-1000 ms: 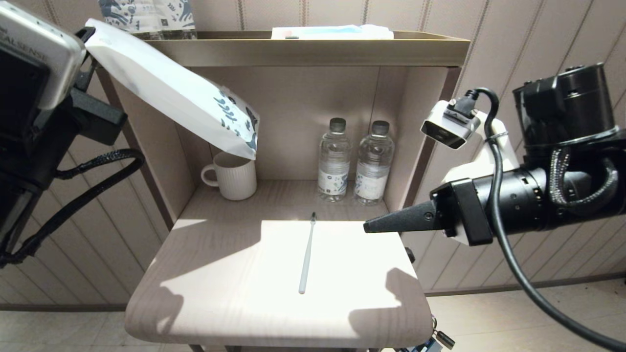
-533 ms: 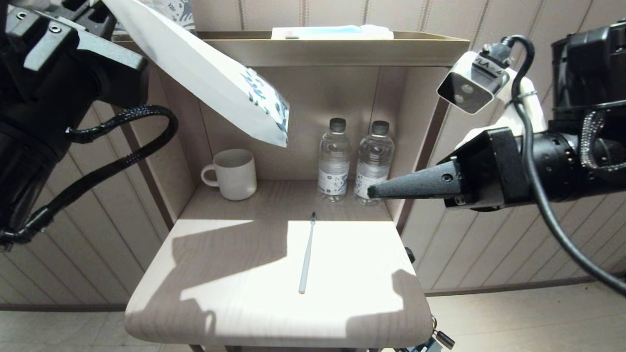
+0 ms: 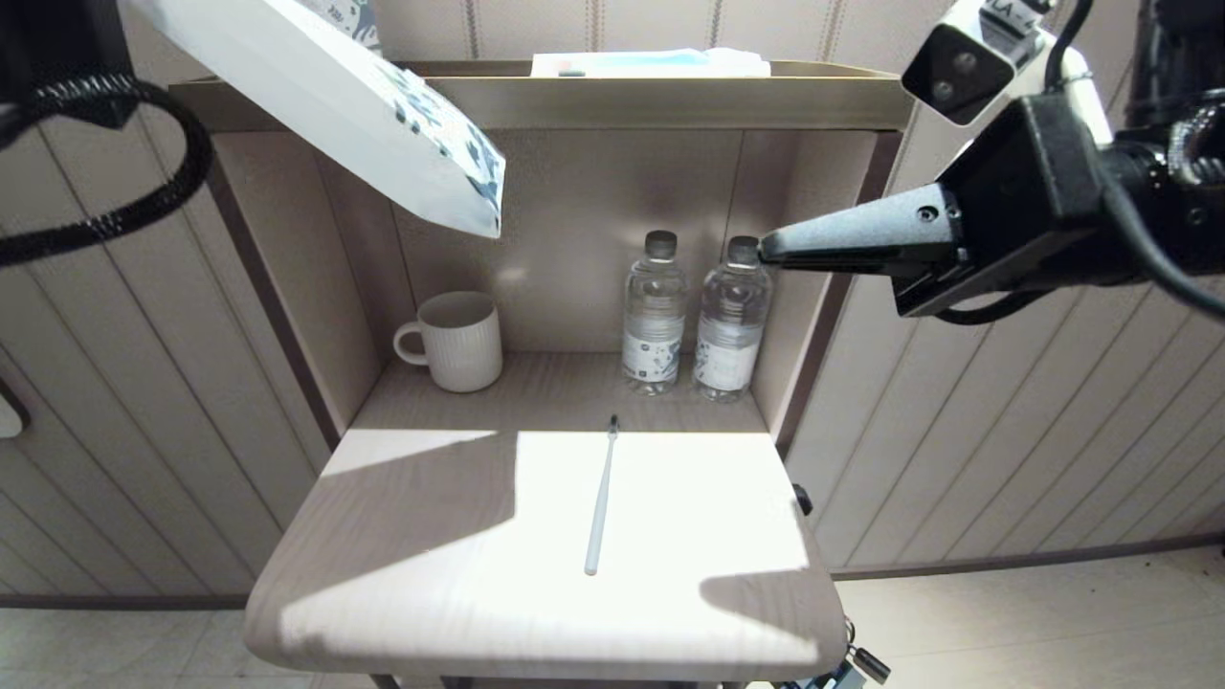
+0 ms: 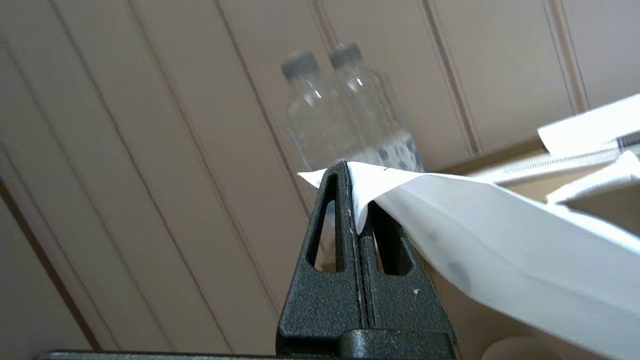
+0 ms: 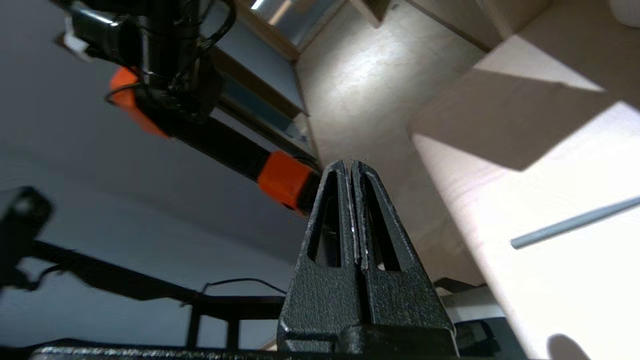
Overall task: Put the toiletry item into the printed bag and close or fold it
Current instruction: Hand it to the other hand
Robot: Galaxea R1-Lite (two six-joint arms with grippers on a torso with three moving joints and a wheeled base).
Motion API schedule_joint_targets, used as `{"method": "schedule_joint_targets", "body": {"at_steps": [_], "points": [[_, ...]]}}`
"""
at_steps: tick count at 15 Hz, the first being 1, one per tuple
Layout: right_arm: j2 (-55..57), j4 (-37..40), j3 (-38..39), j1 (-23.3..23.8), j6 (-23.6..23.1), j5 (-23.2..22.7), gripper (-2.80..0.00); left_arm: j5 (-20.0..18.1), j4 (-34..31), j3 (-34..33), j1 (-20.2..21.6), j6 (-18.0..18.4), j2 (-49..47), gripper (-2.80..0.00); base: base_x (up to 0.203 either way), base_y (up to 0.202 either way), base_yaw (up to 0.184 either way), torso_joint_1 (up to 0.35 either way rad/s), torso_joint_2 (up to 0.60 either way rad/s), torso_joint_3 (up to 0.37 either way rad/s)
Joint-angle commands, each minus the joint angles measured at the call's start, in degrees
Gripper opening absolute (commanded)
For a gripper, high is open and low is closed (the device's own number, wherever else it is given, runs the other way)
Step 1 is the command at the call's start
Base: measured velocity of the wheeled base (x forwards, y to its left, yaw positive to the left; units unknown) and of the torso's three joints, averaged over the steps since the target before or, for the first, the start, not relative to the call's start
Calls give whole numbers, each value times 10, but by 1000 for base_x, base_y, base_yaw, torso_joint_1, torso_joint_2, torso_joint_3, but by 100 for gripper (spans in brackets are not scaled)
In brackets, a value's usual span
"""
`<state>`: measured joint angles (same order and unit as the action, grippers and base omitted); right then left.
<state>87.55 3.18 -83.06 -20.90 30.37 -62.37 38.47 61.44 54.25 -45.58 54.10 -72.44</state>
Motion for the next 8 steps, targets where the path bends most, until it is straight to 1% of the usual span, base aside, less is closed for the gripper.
{"method": "schedule_joint_targets", "body": {"at_steps": [1, 2, 3, 6, 8], "points": [[18, -5, -34, 8, 12, -39, -280, 5, -9, 44, -10, 3, 2, -280, 0, 0, 0, 0, 0, 0], [26, -9, -61, 9, 23, -54, -280, 8, -20, 68, -17, 3, -3, -280, 0, 0, 0, 0, 0, 0], [39, -11, -90, 8, 41, -59, -280, 18, -32, 87, -30, 3, -7, -280, 0, 0, 0, 0, 0, 0], [90, -12, -176, -6, 110, -62, -280, 68, -89, 135, -100, 10, -9, -280, 0, 0, 0, 0, 0, 0], [111, -13, -205, -23, 141, -62, -280, 101, -127, 165, -140, 12, -12, -280, 0, 0, 0, 0, 0, 0]]}}
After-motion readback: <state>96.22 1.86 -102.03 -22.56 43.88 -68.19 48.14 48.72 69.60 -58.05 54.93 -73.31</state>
